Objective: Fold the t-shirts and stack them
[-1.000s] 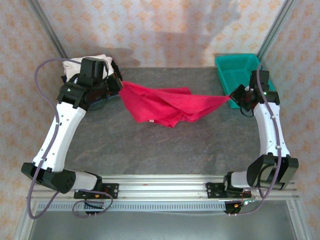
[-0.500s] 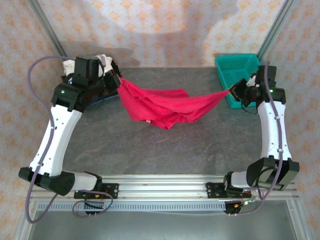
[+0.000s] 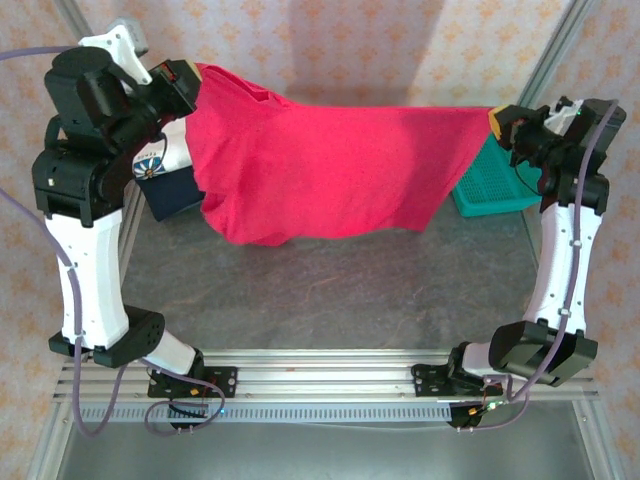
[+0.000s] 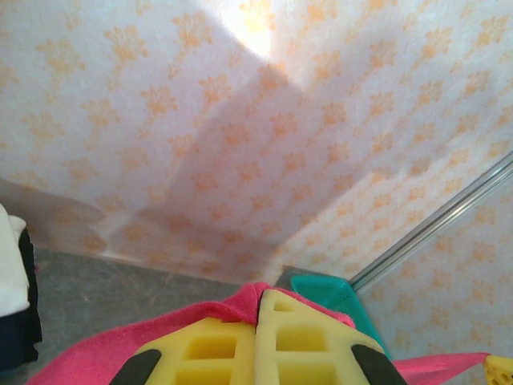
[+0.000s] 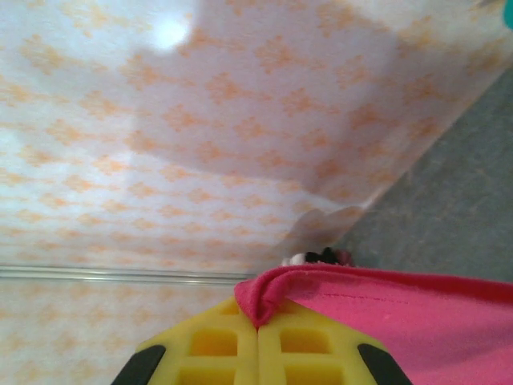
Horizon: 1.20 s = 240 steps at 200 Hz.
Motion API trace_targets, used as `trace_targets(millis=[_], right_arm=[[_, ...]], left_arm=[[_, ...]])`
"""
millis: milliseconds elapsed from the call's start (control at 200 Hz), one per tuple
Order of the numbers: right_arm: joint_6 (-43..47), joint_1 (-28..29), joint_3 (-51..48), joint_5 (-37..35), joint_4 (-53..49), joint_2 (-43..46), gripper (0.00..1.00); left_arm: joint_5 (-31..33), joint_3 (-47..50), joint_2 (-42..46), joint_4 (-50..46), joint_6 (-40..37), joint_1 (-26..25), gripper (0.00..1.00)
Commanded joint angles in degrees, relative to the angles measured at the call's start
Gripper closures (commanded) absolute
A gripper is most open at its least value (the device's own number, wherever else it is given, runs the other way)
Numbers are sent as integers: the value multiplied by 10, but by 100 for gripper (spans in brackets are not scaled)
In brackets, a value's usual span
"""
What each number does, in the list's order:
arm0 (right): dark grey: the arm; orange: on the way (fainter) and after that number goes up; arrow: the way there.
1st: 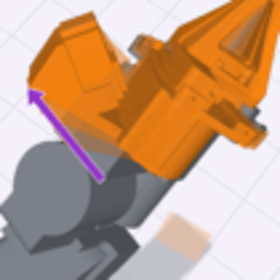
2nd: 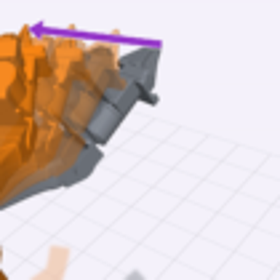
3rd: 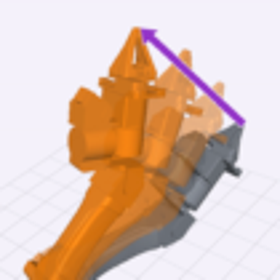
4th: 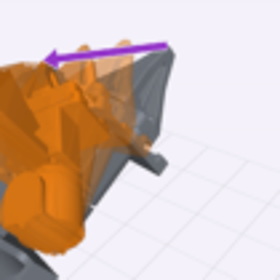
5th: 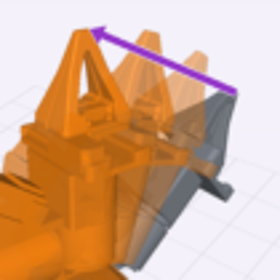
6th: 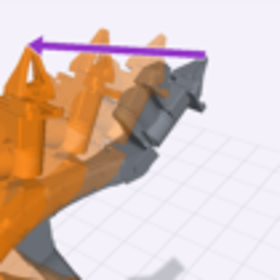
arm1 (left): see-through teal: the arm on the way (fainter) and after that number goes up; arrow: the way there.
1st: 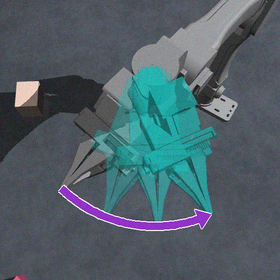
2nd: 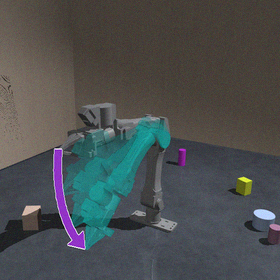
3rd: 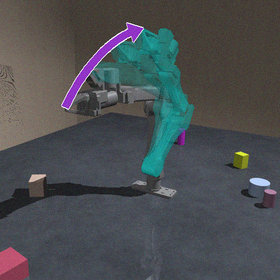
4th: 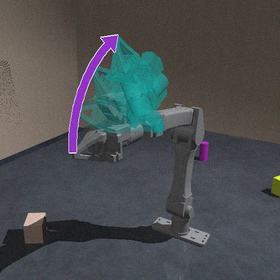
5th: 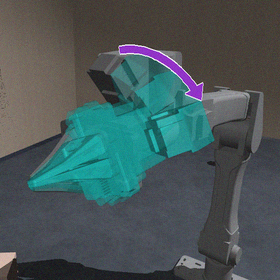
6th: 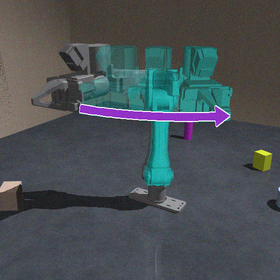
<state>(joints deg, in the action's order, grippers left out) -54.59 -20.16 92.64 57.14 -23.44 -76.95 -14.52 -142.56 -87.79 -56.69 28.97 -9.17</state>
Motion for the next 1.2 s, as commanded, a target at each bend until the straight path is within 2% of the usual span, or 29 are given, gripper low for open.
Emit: trace_targets(millis=[0,170,290,495,616,716,796,886,951,1006,1051,1121,1196], right_arm=[[-94,-15,43,27,69,27,100],[-110,-15,70,34,45,25,100],[-89,-15,73,27,13,15,100],[-44,2,111,18,-3,-69,100],[-26,14,188,10,4,-164,100],[-23,20,291,13,1,-265,100],[-24,22,410,18,-21,-354,100],[-48,22,590,26,-48,-462,100],[-101,18,672,31,-9,-514,100],[-143,13,680,30,31,-526,100],[-145,10,679,29,37,-523,100],[-118,5,671,34,14,-505,100],[-54,-1,648,43,-59,-470,100]], left_arm=[[0,-14,5,-3,-20,11,100],[-7,-14,-9,22,-21,13,100],[-23,-22,-40,43,-16,13,100],[-62,-112,-164,72,-5,15,100],[-86,-188,-260,97,12,20,100],[-98,-199,-299,152,37,31,100],[-108,-202,-315,200,54,43,100],[-116,-218,-327,243,71,60,100],[-122,-227,-330,270,83,75,100],[-128,-228,-323,290,92,89,100],[-138,-228,-316,300,93,97,100],[-161,-228,-300,296,65,105,100],[-205,-225,-275,265,22,105,100]])
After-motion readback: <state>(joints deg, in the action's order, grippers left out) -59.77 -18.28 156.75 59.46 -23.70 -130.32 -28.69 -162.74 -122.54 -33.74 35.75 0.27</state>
